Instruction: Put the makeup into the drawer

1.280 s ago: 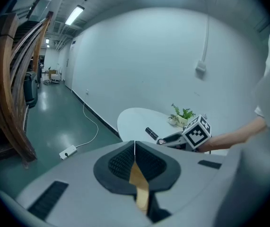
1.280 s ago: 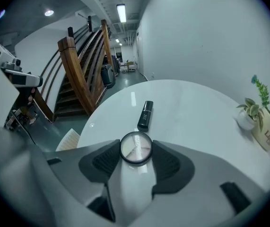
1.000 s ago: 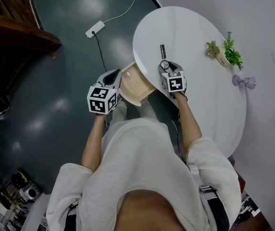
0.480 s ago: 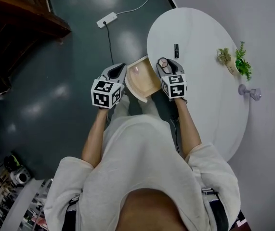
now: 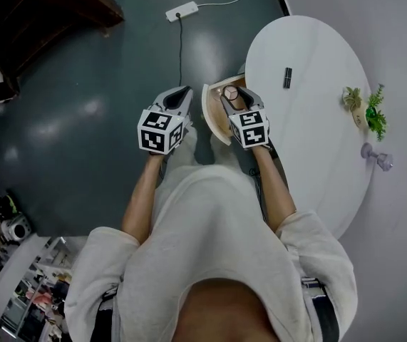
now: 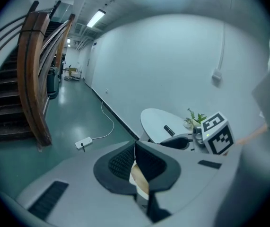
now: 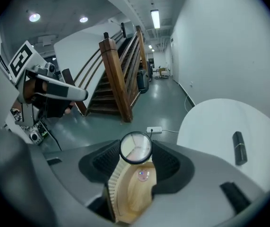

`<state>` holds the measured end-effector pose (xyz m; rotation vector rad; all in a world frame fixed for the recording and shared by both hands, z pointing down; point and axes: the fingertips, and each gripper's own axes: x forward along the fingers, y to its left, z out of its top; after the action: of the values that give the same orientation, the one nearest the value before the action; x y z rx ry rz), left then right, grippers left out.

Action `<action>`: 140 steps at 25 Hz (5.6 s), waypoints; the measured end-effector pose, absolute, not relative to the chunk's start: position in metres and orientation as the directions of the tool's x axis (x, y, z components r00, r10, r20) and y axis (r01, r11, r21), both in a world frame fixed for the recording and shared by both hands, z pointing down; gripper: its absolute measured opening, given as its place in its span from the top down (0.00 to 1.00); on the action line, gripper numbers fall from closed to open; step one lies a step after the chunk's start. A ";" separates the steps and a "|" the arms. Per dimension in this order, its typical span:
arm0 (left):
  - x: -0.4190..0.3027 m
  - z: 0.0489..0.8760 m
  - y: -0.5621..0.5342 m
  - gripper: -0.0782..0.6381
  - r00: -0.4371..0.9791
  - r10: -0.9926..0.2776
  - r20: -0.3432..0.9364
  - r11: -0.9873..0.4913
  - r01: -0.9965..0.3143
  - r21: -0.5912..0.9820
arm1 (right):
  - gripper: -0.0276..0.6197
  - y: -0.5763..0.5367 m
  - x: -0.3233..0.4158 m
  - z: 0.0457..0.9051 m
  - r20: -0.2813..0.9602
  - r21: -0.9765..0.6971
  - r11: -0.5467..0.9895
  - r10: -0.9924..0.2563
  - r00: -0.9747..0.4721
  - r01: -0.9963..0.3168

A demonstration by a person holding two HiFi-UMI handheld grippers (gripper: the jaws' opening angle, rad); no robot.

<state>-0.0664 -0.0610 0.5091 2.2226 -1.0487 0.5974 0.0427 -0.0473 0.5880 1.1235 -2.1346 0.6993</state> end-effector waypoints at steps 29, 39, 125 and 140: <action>-0.127 0.587 -0.043 0.87 0.542 -0.469 0.698 -0.373 -0.838 0.399 | 0.63 0.027 0.033 0.852 0.968 -0.241 0.511 0.065 -0.243 -0.825; -0.150 0.598 -0.029 0.87 0.505 -0.476 0.720 -0.323 -0.862 0.391 | 0.63 0.026 0.033 0.872 0.973 -0.227 0.478 0.077 -0.216 -0.849; -0.016 0.535 -0.052 0.87 0.628 -0.479 0.613 -0.548 -0.760 0.349 | 0.81 -0.081 0.167 0.582 0.716 -0.112 0.305 -0.636 -0.290 -0.946; -0.060 0.547 -0.052 0.87 0.591 -0.499 0.634 -0.487 -0.796 0.360 | 0.81 -0.056 0.051 0.614 0.741 -0.212 0.441 -0.510 -0.438 -0.872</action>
<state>-0.0603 -0.0523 0.5471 2.1799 -1.0216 0.6020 0.0505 -0.0557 0.6144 1.1550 -2.1030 0.7944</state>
